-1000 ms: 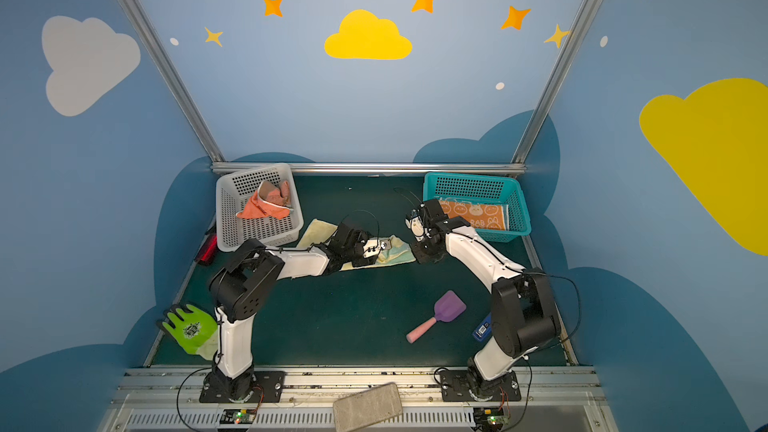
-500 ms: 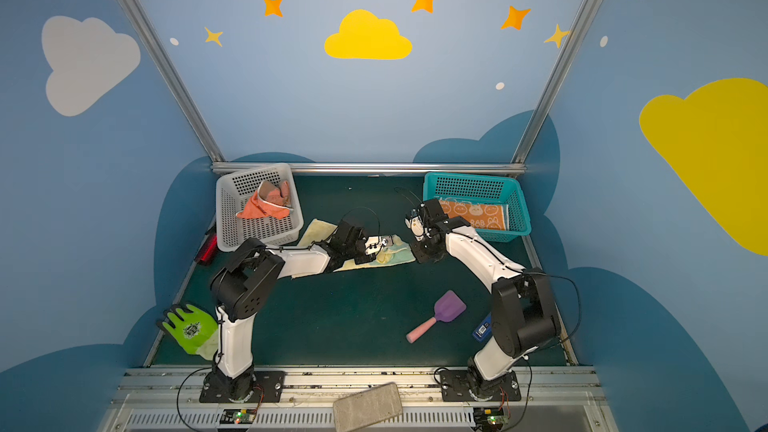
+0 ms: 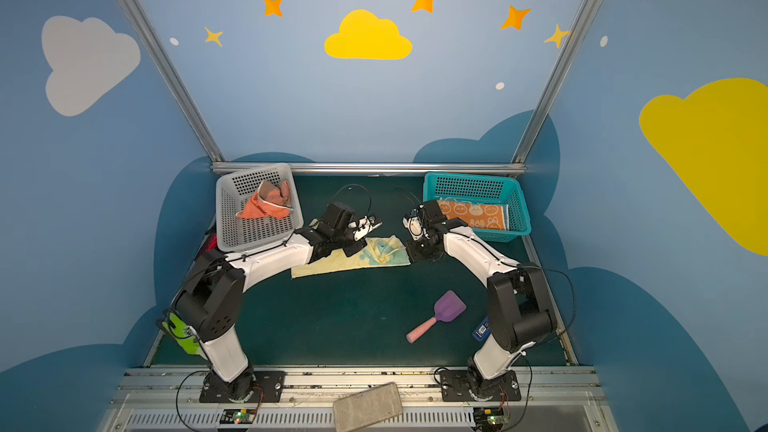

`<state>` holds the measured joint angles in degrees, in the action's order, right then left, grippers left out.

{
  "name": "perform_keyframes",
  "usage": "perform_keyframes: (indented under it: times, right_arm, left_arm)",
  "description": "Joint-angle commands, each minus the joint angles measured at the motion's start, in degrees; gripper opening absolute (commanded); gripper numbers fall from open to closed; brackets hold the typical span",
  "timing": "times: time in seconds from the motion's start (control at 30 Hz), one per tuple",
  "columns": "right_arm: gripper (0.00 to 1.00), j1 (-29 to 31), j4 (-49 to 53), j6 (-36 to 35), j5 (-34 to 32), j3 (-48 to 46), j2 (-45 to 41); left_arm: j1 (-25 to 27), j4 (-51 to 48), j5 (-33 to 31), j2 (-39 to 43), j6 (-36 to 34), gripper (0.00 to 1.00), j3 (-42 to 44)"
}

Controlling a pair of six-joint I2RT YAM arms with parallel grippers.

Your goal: Fold and stack the towels

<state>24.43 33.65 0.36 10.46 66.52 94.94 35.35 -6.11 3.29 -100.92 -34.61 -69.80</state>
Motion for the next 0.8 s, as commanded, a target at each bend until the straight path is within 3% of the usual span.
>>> perform_keyframes:
  times: [0.0, 0.13, 0.3, 0.47, 0.77]
  right_arm:
    - [0.00, 0.79, 0.08, 2.01, 1.16, 1.35, 1.61]
    - [0.00, -0.04, -0.25, 3.22, 0.43, 1.34, -0.76]
    - [0.00, -3.15, 1.87, 6.44, -1.41, 2.02, -5.87]
    - [0.00, -5.67, 2.70, 7.71, -3.29, 0.74, -10.43]
    - [0.00, -7.81, 2.66, 6.74, -3.51, -0.12, -11.51]
  left_arm:
    - [-0.06, -5.56, -1.90, 1.95, 3.62, 0.04, 1.85]
    - [0.28, 6.65, -4.50, 2.15, 0.26, 0.33, 8.55]
    - [0.35, 20.64, -0.55, 1.45, -5.95, 0.69, 13.35]
    - [0.35, 28.22, 0.31, -3.34, -9.64, 0.78, 11.05]
    - [0.37, 30.00, 5.63, -10.67, -15.35, 0.79, 5.04]
